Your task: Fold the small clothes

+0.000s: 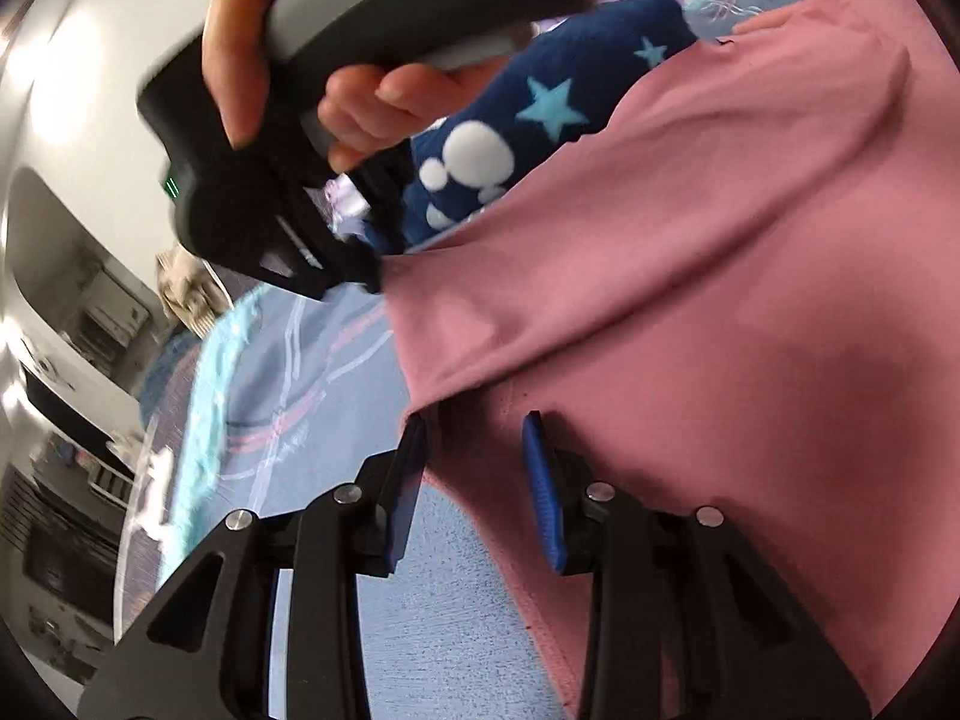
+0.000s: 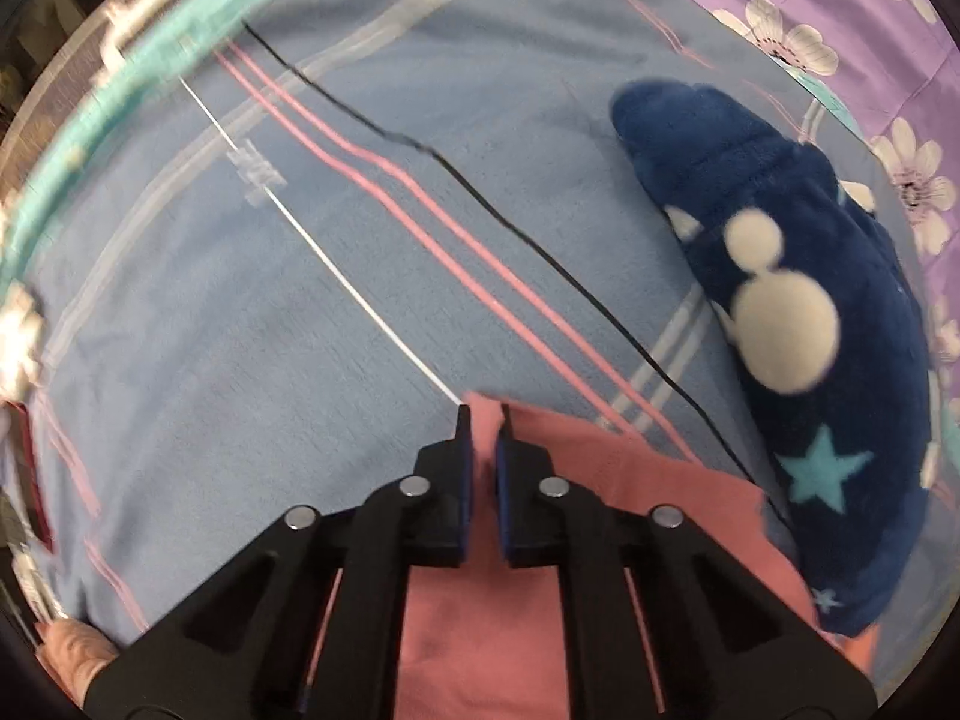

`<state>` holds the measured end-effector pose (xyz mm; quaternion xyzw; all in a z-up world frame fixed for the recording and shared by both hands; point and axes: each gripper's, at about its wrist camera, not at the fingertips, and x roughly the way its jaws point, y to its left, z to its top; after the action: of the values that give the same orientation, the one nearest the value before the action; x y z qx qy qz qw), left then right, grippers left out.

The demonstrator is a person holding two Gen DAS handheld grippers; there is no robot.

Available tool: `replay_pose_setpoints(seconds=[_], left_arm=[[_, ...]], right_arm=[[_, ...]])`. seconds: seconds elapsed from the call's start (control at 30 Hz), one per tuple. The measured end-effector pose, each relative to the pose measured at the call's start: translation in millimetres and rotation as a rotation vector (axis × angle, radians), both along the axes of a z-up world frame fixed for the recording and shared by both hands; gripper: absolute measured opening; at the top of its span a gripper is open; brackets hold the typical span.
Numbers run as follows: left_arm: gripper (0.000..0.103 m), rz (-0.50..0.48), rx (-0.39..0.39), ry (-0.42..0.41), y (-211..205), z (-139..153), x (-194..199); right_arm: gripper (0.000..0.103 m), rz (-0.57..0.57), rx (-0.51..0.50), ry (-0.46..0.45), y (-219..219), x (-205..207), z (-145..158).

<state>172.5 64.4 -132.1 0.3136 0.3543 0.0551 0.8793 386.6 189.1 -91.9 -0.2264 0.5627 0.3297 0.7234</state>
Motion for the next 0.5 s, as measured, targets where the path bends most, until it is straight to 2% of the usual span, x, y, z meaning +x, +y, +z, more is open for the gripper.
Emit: replay_pose_setpoints(seconds=[0.07, 0.17, 0.2, 0.3, 0.37, 0.47, 0.5], left_arm=[[0.035, 0.008, 0.011, -0.002, 0.0, 1.9, 0.4], [0.035, -0.005, 0.077, -0.006, -4.5, -2.1, -3.1], [0.035, -0.009, 0.087, -0.008, -6.2, -3.7, -3.8], [0.036, -0.018, 0.089, 0.010, -5.5, -2.0, -6.5], [0.037, -0.026, 0.091, 0.028, -2.2, 1.4, -9.4], [0.042, -0.040, 0.092, 0.041, 4.0, 7.6, -14.7], [0.042, -0.048, 0.079, 0.042, 6.4, 11.2, -15.6]], right_arm=[[0.006, 0.028, 0.043, -0.019, 3.0, -3.8, -4.7], [0.009, 0.029, 0.052, -0.066, 1.0, -4.8, -15.1], [0.015, 0.003, 0.077, -0.091, -4.2, -4.1, -11.7], [0.053, -0.090, 0.163, -0.172, -28.1, -4.1, 11.3], [0.055, -0.166, 0.246, -0.228, -64.2, -6.1, 38.6], [0.053, -0.246, 0.292, -0.250, -123.2, -13.8, 58.8], [0.048, -0.283, 0.300, -0.248, -154.1, -22.2, 61.2]])
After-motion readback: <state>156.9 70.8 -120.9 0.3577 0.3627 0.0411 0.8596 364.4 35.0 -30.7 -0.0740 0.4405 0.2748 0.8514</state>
